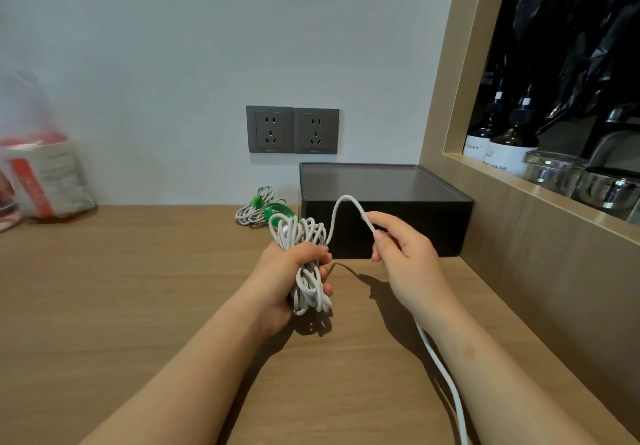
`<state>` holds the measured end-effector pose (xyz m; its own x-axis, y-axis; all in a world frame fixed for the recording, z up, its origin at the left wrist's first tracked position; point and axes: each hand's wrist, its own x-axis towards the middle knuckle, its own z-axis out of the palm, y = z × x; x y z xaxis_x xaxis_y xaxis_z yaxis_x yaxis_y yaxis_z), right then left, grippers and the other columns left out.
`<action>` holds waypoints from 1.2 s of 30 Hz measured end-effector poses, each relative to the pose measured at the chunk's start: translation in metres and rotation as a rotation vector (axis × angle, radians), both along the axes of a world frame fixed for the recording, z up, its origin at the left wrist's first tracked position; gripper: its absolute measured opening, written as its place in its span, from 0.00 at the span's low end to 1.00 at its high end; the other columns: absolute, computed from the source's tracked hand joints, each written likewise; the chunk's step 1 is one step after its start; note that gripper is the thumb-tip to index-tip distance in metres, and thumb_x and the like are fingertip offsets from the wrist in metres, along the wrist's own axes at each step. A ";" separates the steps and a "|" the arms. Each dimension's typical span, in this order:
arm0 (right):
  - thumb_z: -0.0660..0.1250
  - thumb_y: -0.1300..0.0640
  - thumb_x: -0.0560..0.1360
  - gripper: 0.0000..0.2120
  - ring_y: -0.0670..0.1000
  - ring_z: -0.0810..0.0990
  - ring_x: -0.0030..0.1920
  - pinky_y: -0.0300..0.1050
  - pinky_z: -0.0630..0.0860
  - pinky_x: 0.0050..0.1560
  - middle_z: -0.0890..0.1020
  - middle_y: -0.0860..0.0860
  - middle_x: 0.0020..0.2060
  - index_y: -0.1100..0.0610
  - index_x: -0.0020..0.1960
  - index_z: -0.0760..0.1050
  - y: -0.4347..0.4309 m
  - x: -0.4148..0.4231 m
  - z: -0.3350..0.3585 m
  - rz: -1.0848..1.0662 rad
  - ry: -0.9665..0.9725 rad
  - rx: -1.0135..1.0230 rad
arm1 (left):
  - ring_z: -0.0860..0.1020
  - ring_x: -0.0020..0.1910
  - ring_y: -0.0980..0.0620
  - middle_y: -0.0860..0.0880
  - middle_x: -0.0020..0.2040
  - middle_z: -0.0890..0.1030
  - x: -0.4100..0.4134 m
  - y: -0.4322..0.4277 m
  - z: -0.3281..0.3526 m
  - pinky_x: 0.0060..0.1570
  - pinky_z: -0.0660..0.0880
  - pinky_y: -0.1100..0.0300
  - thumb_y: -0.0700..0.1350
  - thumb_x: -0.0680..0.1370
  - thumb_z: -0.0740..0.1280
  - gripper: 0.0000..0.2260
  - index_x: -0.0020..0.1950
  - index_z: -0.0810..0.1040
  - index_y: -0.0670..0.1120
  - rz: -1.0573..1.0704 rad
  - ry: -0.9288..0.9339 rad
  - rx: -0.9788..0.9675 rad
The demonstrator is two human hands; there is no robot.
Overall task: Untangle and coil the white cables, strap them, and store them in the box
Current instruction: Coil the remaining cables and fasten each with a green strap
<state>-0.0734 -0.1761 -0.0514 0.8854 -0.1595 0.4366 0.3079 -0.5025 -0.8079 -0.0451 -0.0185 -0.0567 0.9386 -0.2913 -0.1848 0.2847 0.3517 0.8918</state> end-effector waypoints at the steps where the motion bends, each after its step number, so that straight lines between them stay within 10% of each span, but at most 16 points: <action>1: 0.55 0.59 0.80 0.15 0.43 0.75 0.40 0.26 0.72 0.37 0.76 0.44 0.37 0.46 0.63 0.72 0.001 0.000 -0.001 0.030 -0.004 -0.014 | 0.76 0.25 0.53 0.46 0.27 0.77 0.000 0.000 0.000 0.26 0.75 0.60 0.36 0.75 0.66 0.08 0.53 0.74 0.36 0.009 0.005 -0.010; 7: 0.56 0.58 0.80 0.16 0.35 0.73 0.45 0.25 0.70 0.45 0.73 0.33 0.44 0.36 0.57 0.69 0.011 -0.006 -0.002 0.186 -0.021 -0.198 | 0.77 0.31 0.52 0.44 0.38 0.81 0.002 0.001 0.001 0.32 0.78 0.56 0.36 0.75 0.66 0.06 0.52 0.75 0.42 0.100 -0.006 -0.066; 17: 0.57 0.59 0.80 0.16 0.36 0.71 0.53 0.33 0.70 0.57 0.73 0.36 0.52 0.47 0.65 0.72 0.013 -0.006 -0.005 0.117 -0.026 -0.286 | 0.83 0.38 0.49 0.42 0.44 0.83 -0.002 -0.004 0.002 0.37 0.81 0.55 0.38 0.76 0.67 0.13 0.59 0.75 0.40 0.120 -0.072 -0.083; 24: 0.62 0.55 0.78 0.07 0.40 0.78 0.41 0.34 0.76 0.40 0.77 0.40 0.36 0.44 0.44 0.68 0.017 -0.006 -0.008 0.089 -0.088 -0.312 | 0.83 0.38 0.49 0.43 0.43 0.82 -0.002 -0.005 0.006 0.36 0.82 0.54 0.41 0.75 0.69 0.09 0.55 0.77 0.45 0.199 -0.145 -0.064; 36: 0.67 0.56 0.75 0.05 0.38 0.77 0.44 0.29 0.74 0.43 0.75 0.34 0.36 0.50 0.48 0.80 0.020 -0.009 -0.005 0.163 -0.119 -0.352 | 0.82 0.39 0.45 0.38 0.46 0.81 0.004 -0.003 0.000 0.32 0.79 0.55 0.36 0.71 0.71 0.19 0.61 0.73 0.42 0.239 -0.189 0.041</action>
<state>-0.0826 -0.1562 -0.0562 0.8267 0.1564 0.5405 0.4873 -0.6792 -0.5488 -0.0412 -0.0219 -0.0568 0.9985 -0.0541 -0.0070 0.0256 0.3514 0.9359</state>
